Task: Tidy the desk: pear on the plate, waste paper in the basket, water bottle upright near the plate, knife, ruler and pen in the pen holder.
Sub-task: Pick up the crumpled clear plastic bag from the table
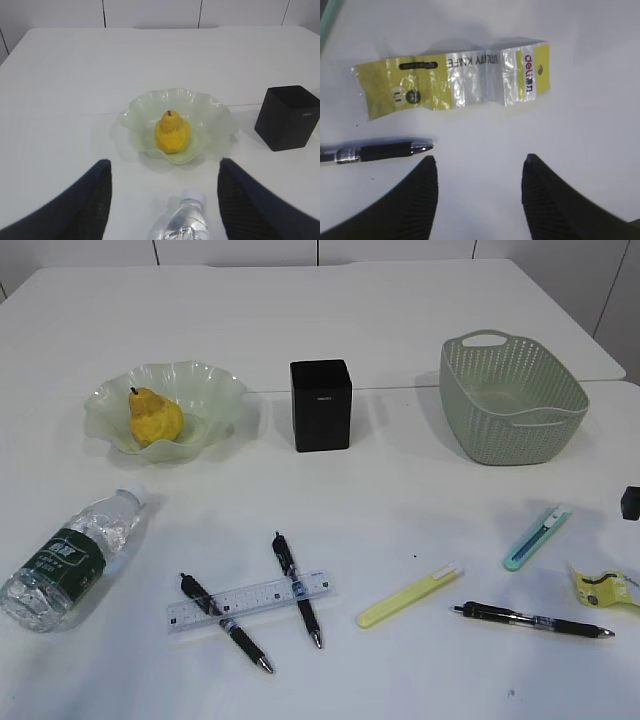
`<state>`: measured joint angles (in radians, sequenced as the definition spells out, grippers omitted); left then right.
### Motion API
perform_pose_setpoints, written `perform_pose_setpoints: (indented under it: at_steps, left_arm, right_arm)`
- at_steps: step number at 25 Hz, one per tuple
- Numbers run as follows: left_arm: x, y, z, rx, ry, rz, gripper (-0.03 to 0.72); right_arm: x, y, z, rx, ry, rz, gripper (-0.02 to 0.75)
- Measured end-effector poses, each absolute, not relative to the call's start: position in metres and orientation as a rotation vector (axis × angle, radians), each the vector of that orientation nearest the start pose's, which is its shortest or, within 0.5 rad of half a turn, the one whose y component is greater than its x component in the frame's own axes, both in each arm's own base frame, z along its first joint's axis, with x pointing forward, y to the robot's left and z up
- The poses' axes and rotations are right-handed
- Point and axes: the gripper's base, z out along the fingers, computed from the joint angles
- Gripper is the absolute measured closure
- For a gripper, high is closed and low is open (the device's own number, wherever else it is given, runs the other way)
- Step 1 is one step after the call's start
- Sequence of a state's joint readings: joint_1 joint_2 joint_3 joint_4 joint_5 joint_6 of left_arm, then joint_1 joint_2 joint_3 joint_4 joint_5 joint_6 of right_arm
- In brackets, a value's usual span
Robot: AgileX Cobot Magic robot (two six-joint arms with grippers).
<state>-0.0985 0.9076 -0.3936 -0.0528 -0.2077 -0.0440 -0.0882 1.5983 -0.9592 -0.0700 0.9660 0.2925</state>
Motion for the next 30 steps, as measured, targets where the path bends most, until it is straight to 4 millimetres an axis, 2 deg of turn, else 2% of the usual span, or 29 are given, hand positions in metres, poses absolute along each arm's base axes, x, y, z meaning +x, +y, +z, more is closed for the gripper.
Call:
perform_pose_setpoints:
  at_steps: [7,15,23,30]
  left_arm:
    - [0.182,-0.018,0.266,0.078,1.788,-0.088,0.222]
    - [0.182,-0.019,0.266,0.089,1.788,-0.082,0.222]
    - [0.182,-0.019,0.267,0.089,1.777,-0.083,0.222]
    - [0.182,-0.019,0.267,0.089,1.777,-0.083,0.222]
  right_arm:
    - [0.282,-0.034,0.185,0.507,3.049,-0.150,0.309]
    - [0.287,-0.039,0.182,0.497,3.008,-0.223,0.309]
    - [0.294,-0.040,0.160,0.488,3.056,-0.240,0.309]
    - [0.297,-0.044,0.154,0.448,3.040,-0.295,0.309]
